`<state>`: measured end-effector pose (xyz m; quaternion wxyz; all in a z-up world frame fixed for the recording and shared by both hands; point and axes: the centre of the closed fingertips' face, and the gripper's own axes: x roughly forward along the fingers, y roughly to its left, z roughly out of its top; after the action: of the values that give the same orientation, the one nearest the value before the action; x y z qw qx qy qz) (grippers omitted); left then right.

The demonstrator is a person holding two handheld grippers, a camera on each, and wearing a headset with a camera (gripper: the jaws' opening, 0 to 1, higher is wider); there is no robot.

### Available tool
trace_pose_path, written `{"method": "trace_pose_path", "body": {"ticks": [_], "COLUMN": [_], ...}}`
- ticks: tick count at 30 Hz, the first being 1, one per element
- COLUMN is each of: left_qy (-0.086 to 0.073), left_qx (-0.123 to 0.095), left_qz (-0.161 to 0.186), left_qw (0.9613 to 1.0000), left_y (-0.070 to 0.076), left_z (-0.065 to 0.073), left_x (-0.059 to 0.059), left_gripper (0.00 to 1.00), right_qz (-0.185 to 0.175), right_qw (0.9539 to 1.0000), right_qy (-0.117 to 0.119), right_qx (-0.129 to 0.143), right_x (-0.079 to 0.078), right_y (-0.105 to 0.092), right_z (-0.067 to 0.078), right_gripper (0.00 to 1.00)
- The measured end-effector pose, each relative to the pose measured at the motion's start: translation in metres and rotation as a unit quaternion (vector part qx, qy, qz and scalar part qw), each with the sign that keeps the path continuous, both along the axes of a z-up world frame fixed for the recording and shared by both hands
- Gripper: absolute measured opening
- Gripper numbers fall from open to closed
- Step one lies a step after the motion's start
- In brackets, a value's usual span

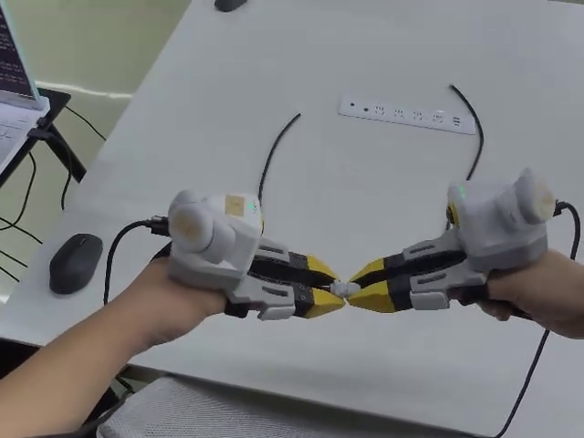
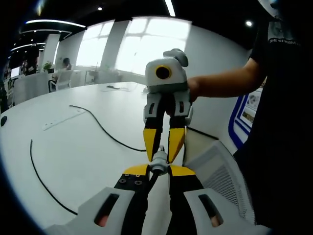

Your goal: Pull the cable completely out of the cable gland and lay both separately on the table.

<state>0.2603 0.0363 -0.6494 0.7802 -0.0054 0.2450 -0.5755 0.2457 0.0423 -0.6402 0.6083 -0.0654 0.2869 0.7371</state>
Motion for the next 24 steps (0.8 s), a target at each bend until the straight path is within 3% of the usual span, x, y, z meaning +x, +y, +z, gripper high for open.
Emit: {"method": "trace_pose_path", "body": {"ticks": [3,4,5,7,9,12,15,18,20,22,24], "left_qy": [0.008,0.010,0.020,0.025,0.030,0.046,0.058,0.065,0.070,0.065,0.058], "left_qx": [-0.001,-0.002,-0.007,-0.012,-0.015,-0.018,-0.017,-0.020,-0.023,-0.024,-0.021], "left_qz": [-0.003,-0.002,0.002,0.003,0.002,0.001,0.004,0.009,0.013,0.016,0.018], "left_qw": [1.0000,1.0000,0.9998,0.9996,0.9994,0.9988,0.9982,0.9976,0.9972,0.9975,0.9979], "left_y": [-0.002,-0.002,-0.002,-0.003,-0.004,-0.006,-0.008,-0.009,-0.009,-0.010,-0.011], "left_z": [0.001,0.001,0.001,0.002,0.002,0.000,-0.003,-0.003,-0.002,0.000,0.001], "left_x": [-0.003,-0.002,-0.002,-0.002,-0.004,-0.009,-0.011,-0.012,-0.011,-0.009,-0.009], "left_gripper": [0.15,0.15,0.15,0.15,0.15,0.15,0.15,0.15,0.15,0.15,0.15], "right_qz": [0.009,0.010,0.014,0.018,0.035,0.062,0.074,0.073,0.067,0.062,0.049], "right_qw": [0.9980,0.9949,0.9930,0.9867,0.9780,0.9573,0.9388,0.9281,0.9306,0.9312,0.9398], "right_qy": [-0.062,-0.100,-0.117,-0.160,-0.204,-0.277,-0.330,-0.359,-0.354,-0.354,-0.334], "right_qx": [-0.007,-0.005,-0.009,-0.017,-0.027,-0.054,-0.067,-0.067,-0.065,-0.060,-0.056], "right_x": [-0.003,-0.001,-0.002,-0.002,-0.003,-0.008,-0.009,-0.008,-0.007,-0.004,-0.002], "right_y": [-0.001,-0.001,-0.002,-0.002,-0.004,-0.005,-0.007,-0.008,-0.009,-0.010,-0.010], "right_z": [-0.001,-0.001,-0.001,-0.002,-0.005,-0.009,-0.014,-0.013,-0.013,-0.011,-0.010], "right_gripper": [0.07,0.07,0.07,0.07,0.07,0.07,0.07,0.07,0.07,0.08,0.08]}}
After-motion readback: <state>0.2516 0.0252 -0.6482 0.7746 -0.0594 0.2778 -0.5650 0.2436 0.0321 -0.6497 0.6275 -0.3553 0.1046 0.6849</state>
